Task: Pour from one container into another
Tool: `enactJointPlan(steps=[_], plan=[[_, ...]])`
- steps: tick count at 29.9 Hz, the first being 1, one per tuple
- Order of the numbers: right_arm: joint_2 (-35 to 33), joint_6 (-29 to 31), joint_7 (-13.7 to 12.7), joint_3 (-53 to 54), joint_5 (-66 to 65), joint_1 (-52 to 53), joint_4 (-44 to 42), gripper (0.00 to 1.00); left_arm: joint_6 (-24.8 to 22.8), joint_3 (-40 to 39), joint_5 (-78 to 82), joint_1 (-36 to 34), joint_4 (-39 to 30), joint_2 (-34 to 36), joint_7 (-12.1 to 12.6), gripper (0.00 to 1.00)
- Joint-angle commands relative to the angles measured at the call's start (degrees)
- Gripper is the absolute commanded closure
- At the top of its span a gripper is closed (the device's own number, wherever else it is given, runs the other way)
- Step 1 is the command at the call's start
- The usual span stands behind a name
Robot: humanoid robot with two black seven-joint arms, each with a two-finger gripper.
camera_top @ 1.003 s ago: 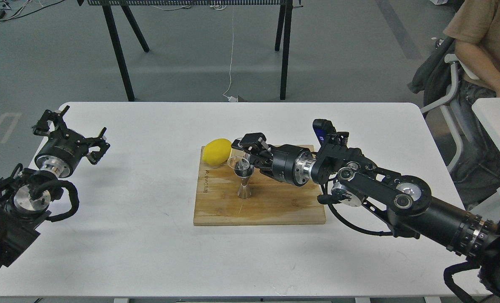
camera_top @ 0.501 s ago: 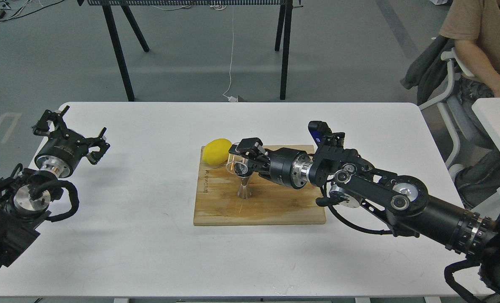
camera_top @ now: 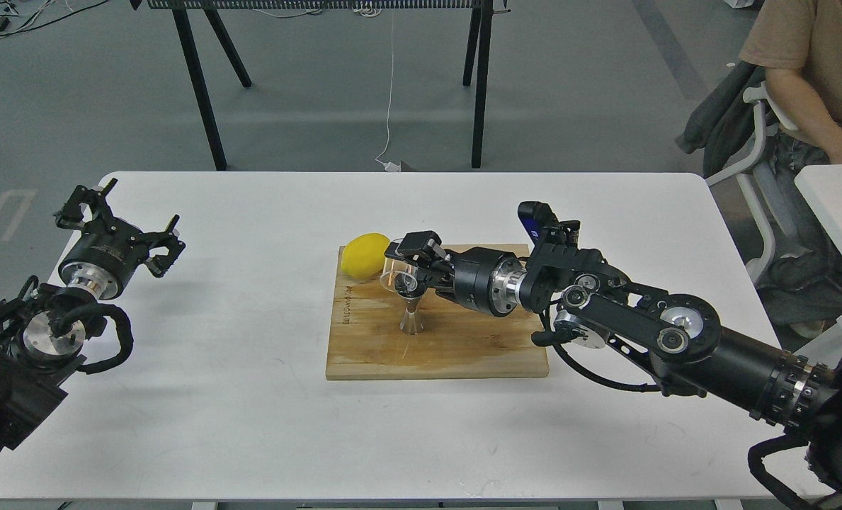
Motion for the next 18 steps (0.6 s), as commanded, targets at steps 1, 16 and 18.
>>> enactJointPlan(steps=[1,16,18], plan=[[-0.24,0.00,-0.09,0.79,0.77,-0.17,0.00,0.62,0.00,-0.02,0.00,0.47,-0.03,0.00,0.06,0.00],[-1.20,0.00,-0.01,15.89,12.89,-7.28,2.46,0.62,0.00,-0.02,0.00,0.47,0.05,0.00,0.06,0.00],[-1.20,0.00,0.35,20.54,16.58,-9.91,3.25,0.63,0.00,-0.02,0.00,0.47,0.05,0.00,-0.03,0.00]])
